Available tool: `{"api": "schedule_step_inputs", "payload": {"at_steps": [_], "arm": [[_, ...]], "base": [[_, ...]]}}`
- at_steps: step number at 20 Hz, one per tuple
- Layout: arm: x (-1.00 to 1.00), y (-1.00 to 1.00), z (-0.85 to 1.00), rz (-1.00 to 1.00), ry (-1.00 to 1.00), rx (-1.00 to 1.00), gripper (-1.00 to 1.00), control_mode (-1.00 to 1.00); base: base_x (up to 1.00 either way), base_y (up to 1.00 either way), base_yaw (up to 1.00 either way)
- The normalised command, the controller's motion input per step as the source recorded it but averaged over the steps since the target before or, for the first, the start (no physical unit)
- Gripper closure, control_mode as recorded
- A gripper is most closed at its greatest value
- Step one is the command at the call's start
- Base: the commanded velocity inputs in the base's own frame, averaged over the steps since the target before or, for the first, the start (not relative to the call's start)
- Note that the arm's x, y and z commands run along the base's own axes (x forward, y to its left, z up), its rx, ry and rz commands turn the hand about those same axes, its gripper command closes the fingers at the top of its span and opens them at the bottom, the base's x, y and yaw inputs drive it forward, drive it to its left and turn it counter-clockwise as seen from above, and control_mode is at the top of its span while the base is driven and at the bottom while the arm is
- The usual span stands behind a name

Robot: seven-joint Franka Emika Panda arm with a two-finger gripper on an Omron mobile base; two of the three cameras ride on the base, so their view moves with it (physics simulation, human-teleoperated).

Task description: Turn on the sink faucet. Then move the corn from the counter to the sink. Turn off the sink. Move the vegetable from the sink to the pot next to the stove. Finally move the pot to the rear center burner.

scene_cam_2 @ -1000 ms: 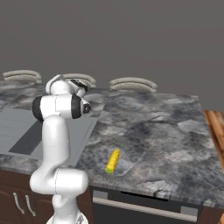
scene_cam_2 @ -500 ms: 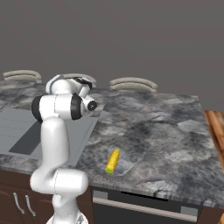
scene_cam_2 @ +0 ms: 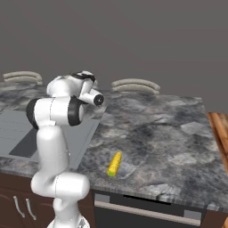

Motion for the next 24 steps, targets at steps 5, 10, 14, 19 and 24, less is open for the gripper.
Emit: {"api": "schedule_step_inputs", "payload": {"at_steps": [5,10,14,19,24], "arm": [[-0.46,-0.19,0.77,-0.01,0.01,-0.10,-1.00,-1.00],[-0.54,-0.12,0.68,0.00,0.20,-0.16,-1.00,-1.00],[-0.50,-0.14,0.75,0.00,0.27,-0.19,-1.00,-1.00],[-0.60,-0.27,0.59,-0.03,0.31,-0.16,-1.00,-1.00],[-0.64,-0.34,0.11,-0.02,0.30,-0.14,-1.00,-1.00]], "base": [[0.00,0.00,0.00],[0.00,0.00,0.00],[0.00,0.00,0.00],[0.00,0.00,0.00],[0.00,0.00,0.00]]}}
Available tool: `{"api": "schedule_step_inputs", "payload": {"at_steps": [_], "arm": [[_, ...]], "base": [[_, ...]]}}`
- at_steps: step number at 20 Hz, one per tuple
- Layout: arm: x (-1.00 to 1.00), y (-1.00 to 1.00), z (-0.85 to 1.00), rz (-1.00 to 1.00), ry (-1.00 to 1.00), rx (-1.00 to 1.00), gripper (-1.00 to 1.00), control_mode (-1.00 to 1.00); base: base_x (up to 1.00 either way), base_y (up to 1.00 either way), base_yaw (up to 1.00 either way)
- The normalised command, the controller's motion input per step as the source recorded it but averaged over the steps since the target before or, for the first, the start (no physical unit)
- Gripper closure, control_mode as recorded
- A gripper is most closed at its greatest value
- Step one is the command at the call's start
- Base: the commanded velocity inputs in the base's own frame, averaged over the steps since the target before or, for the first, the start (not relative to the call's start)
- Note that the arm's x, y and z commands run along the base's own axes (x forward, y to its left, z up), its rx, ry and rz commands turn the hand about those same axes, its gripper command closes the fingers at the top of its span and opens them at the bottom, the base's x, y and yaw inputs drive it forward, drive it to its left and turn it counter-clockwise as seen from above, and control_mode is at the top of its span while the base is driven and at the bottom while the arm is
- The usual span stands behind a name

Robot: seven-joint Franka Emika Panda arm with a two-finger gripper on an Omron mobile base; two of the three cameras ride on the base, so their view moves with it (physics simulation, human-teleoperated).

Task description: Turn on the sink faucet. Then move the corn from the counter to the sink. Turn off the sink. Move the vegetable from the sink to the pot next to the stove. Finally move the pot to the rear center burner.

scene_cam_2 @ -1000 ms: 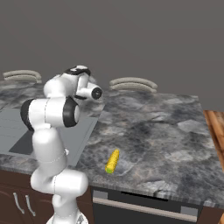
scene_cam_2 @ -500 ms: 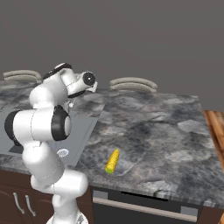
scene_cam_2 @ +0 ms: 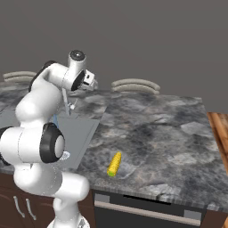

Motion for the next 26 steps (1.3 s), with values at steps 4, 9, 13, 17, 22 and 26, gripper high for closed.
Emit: {"api": "schedule_step_inputs", "payload": {"at_steps": [4,9,13,17,22,26], "arm": [[-0.71,-0.42,-0.11,0.00,0.23,-0.12,-1.00,-1.00],[-0.84,-0.50,-0.40,0.00,0.13,-0.07,-1.00,-1.00],[-0.91,-0.54,-0.54,0.00,0.03,-0.02,-1.00,-1.00],[-0.82,-0.59,-0.55,0.00,0.03,0.00,-1.00,-1.00],[-0.56,-0.53,-0.38,0.00,0.09,-0.03,-1.00,-1.00],[-0.32,-0.40,-0.32,0.00,0.14,-0.06,-1.00,-1.00]], "base": [[0.00,0.00,0.00],[0.00,0.00,0.00],[0.00,0.00,0.00],[0.00,0.00,0.00],[0.00,0.00,0.00],[0.00,0.00,0.00]]}}
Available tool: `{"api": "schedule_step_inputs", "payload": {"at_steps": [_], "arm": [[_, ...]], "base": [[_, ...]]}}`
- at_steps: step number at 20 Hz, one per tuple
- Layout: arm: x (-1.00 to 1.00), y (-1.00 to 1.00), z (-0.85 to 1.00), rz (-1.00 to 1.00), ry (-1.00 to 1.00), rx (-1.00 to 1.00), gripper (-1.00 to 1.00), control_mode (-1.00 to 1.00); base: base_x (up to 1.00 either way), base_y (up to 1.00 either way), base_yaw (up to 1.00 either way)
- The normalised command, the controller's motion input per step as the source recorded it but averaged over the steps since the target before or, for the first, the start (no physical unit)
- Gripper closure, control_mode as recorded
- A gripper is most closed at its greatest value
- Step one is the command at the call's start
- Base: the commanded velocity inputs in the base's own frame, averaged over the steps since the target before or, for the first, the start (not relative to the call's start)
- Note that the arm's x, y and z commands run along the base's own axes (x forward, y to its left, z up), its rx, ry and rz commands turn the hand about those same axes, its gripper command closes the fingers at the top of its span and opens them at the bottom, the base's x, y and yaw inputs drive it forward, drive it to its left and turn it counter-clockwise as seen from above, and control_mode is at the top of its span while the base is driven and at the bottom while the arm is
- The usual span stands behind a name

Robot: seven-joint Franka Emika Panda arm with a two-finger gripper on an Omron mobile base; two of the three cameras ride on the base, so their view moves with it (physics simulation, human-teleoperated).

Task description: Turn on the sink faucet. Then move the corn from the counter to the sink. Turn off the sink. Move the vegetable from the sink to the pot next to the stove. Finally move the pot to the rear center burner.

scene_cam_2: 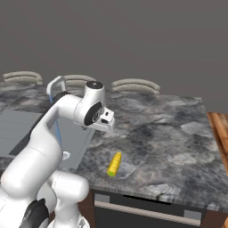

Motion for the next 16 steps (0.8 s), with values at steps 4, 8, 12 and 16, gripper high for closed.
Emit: {"api": "schedule_step_inputs", "payload": {"at_steps": [4,8,12,16], "arm": [[-0.22,-0.33,-0.42,0.00,0.08,-0.01,-1.00,-1.00],[-0.25,-0.54,-0.32,-0.04,0.07,0.00,-1.00,-1.00],[-0.29,-0.43,-0.34,-0.01,0.12,0.00,-1.00,-1.00],[-0.31,-0.20,-0.37,-0.04,0.17,-0.02,-1.00,-1.00]], "base": [[0.00,0.00,0.00],[0.00,0.00,0.00],[0.00,0.00,0.00],[0.00,0.00,0.00]]}}
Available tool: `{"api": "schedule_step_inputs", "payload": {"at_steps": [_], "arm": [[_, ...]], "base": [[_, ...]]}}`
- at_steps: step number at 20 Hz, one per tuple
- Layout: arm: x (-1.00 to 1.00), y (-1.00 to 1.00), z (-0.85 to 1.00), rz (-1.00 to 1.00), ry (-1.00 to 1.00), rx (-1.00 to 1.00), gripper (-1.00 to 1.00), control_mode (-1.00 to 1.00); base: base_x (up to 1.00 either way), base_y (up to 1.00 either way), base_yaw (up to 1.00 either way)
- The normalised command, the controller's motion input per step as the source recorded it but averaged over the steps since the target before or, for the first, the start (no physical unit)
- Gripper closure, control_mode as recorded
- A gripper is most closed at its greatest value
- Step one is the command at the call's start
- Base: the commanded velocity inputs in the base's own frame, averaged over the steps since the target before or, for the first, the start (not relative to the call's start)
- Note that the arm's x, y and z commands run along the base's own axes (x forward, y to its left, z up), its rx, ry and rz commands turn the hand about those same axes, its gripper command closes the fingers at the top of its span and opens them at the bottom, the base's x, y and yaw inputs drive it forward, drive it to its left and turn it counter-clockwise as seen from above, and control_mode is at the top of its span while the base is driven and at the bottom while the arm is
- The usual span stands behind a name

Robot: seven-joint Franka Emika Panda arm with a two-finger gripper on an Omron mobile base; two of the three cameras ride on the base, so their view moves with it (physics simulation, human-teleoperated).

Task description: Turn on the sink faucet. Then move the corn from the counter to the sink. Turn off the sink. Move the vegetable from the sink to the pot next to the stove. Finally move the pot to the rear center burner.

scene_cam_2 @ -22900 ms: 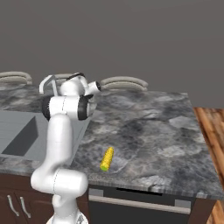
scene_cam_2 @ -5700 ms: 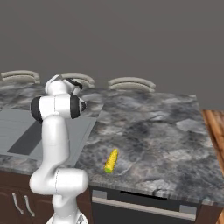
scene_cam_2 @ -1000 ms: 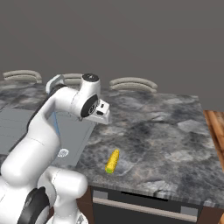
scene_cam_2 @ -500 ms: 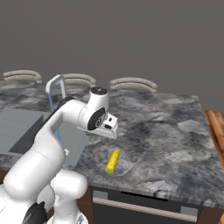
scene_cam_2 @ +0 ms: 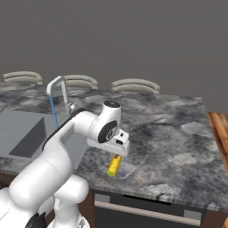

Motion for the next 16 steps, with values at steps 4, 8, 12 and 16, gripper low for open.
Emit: {"api": "schedule_step_inputs", "payload": {"at_steps": [4,8,12,16], "arm": [[-0.18,-0.22,-0.36,-0.03,0.16,-0.02,-1.00,-1.00],[0.00,-0.13,-0.28,0.00,0.13,-0.03,-1.00,-1.00],[0.09,0.00,-0.18,0.00,0.08,0.00,-1.00,-1.00],[0.18,0.00,-0.18,0.00,0.09,-0.01,-1.00,-1.00]], "base": [[0.00,0.00,0.00],[0.00,0.00,0.00],[0.00,0.00,0.00],[0.00,0.00,0.00]]}}
